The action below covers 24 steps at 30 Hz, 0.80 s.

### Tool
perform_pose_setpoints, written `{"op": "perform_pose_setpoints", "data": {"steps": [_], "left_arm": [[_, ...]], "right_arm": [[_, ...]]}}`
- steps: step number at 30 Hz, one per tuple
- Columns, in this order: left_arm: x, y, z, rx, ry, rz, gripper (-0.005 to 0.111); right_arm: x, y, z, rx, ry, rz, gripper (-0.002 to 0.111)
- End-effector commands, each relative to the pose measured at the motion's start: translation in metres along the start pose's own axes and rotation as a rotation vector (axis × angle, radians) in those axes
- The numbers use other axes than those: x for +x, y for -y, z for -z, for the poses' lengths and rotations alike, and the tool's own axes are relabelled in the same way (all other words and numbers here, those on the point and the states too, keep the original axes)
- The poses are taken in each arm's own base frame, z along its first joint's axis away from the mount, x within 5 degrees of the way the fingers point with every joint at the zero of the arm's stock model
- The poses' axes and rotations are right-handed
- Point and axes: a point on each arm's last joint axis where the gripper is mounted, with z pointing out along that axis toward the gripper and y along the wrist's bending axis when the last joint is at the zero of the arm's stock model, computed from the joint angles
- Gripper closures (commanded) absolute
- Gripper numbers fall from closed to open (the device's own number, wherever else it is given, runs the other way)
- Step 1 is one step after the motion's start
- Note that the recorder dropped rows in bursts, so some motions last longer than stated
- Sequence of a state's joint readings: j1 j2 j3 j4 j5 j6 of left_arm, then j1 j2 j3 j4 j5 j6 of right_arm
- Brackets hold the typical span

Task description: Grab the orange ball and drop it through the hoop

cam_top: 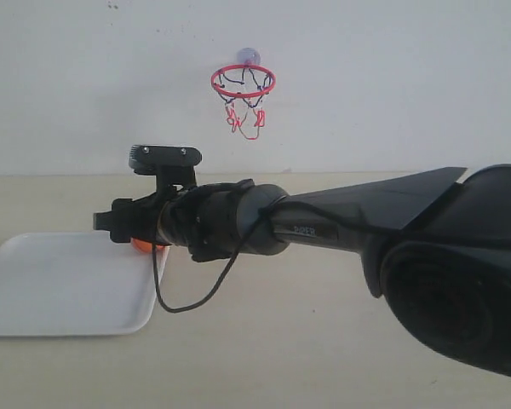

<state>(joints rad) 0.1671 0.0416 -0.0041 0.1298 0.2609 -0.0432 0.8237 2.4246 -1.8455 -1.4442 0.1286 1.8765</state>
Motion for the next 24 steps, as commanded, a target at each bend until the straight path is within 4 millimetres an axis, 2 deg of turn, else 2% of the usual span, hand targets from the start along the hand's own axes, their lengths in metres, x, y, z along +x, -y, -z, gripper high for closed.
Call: {"op": "perform_pose_setpoints", "data": {"steps": [1, 9, 17, 21, 24], "left_arm": [[0.001, 0.000, 0.000, 0.000, -0.002, 0.011, 0.103], [0.001, 0.000, 0.000, 0.000, -0.002, 0.011, 0.103], [0.001, 0.000, 0.000, 0.000, -0.002, 0.011, 0.103], [0.001, 0.000, 0.000, 0.000, -0.002, 0.011, 0.103], [0.001, 0.000, 0.000, 0.000, -0.002, 0.011, 0.103]], "right_arm": [[0.000, -0.001, -0.005, -0.009, 0.007, -0.011, 0.034], [0.011, 0.003, -0.015, 0.003, -0.009, -0.035, 0.034], [0.013, 0.003, -0.016, 0.003, -0.014, -0.032, 0.035], [0.014, 0.004, -0.017, 0.004, -0.016, -0.032, 0.048], [0.016, 0.005, -0.018, 0.005, -0.020, -0.029, 0.049]]}}
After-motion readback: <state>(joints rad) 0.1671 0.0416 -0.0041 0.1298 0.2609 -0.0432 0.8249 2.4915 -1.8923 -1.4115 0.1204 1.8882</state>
